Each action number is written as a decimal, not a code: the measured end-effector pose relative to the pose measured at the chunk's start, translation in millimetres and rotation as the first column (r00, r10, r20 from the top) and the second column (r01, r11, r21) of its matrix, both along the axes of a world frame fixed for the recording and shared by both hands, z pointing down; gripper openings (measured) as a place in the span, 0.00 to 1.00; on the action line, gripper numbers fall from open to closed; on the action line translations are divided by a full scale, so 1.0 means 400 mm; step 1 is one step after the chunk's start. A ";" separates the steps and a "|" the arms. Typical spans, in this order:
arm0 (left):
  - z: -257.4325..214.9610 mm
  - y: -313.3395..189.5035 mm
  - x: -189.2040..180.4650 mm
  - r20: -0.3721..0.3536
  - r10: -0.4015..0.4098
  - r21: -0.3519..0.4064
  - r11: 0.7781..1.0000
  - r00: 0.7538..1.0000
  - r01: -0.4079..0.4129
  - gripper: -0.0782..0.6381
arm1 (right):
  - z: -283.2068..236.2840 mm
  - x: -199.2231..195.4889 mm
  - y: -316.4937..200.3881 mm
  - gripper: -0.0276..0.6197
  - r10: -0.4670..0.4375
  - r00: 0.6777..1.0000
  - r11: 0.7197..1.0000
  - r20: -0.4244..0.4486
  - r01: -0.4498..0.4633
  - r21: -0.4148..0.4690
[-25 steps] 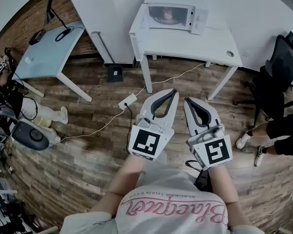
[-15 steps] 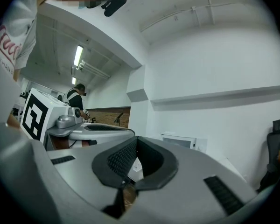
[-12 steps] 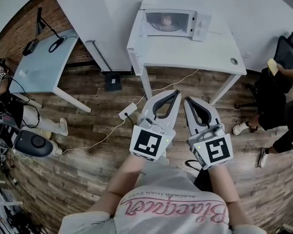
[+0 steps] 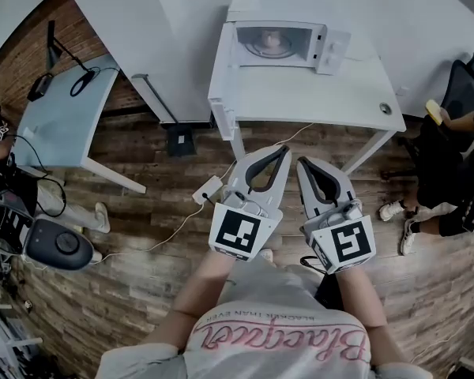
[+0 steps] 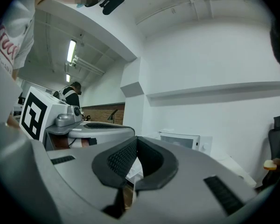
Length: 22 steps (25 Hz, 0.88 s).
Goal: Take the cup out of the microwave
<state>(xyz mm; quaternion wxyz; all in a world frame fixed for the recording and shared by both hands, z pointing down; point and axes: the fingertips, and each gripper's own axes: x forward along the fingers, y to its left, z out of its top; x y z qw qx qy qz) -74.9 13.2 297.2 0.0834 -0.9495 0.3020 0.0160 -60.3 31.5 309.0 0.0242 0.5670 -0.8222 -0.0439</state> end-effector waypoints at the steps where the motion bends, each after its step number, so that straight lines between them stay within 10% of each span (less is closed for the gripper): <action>1: -0.002 -0.008 -0.004 -0.005 0.000 -0.002 1.000 1.000 0.000 0.12 | -0.002 -0.002 -0.008 0.06 0.001 1.000 1.000 -0.002 -0.001 0.000; 22: 0.014 -0.157 0.025 0.008 -0.032 -0.006 0.999 0.999 0.032 0.12 | 0.016 0.043 -0.156 0.06 -0.004 1.000 1.000 0.023 0.004 -0.010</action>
